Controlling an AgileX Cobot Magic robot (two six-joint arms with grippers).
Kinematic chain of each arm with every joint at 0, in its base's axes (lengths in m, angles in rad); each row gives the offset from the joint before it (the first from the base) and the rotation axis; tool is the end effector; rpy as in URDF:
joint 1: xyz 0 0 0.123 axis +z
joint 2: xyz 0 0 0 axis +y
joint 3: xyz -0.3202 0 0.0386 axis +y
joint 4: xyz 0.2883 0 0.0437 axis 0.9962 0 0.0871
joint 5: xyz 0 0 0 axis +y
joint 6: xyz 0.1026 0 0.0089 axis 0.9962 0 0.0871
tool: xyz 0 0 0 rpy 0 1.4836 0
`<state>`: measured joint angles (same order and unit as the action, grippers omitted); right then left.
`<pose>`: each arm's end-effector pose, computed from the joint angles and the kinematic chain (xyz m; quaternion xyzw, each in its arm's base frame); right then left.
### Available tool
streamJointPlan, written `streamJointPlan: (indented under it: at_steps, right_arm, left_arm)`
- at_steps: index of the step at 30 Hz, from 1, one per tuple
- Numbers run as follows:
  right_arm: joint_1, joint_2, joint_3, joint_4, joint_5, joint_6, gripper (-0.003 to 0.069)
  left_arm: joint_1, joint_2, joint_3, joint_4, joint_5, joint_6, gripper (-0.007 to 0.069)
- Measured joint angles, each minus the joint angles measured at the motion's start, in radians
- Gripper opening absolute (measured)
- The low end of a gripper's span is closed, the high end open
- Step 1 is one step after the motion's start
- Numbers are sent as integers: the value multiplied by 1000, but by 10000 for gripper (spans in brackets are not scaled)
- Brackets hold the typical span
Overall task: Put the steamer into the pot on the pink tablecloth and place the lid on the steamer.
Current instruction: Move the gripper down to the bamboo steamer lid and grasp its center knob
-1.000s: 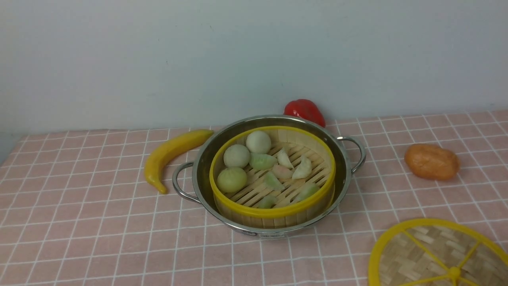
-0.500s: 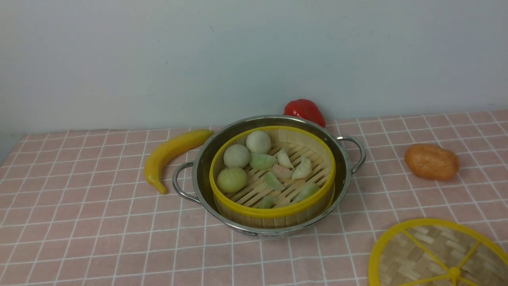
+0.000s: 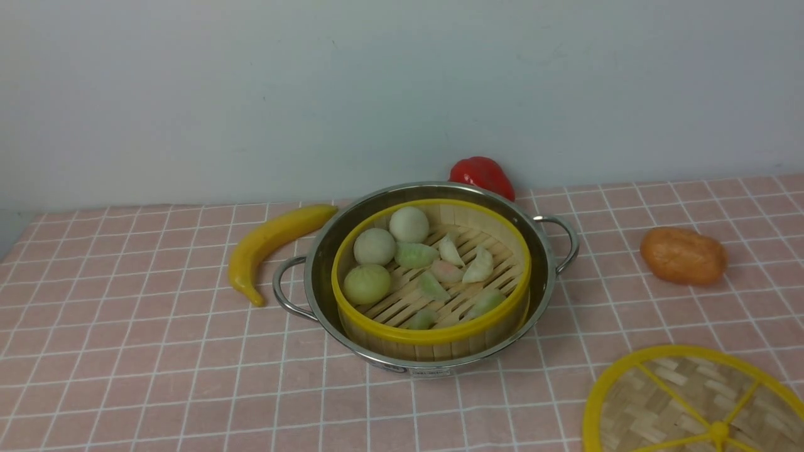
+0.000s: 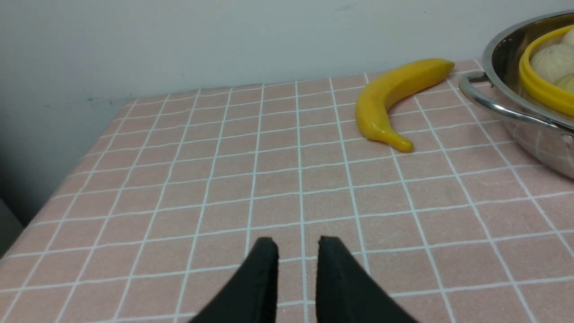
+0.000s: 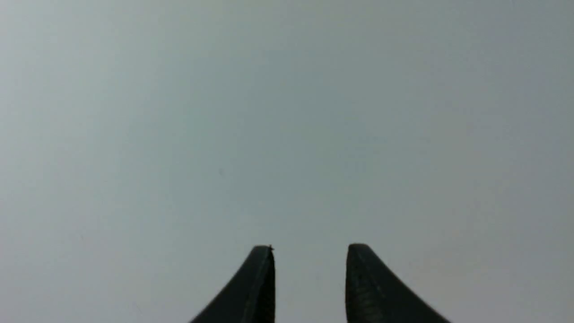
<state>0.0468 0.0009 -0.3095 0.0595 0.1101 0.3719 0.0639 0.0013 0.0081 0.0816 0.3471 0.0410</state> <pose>0.0400 0.0026 0.3201 0.1118 0.5886 0.1914 0.7774 0.0675 0.0072 0.1757 0.0130 0.7952 0.0660 0.6026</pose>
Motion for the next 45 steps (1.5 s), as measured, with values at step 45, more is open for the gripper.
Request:
streamJointPlan:
  at_steps: [45]
  right_arm:
    - [50, 1511, -511, 280, 830, -624, 243]
  left_arm:
    - [0, 0, 0, 0, 0, 0, 223]
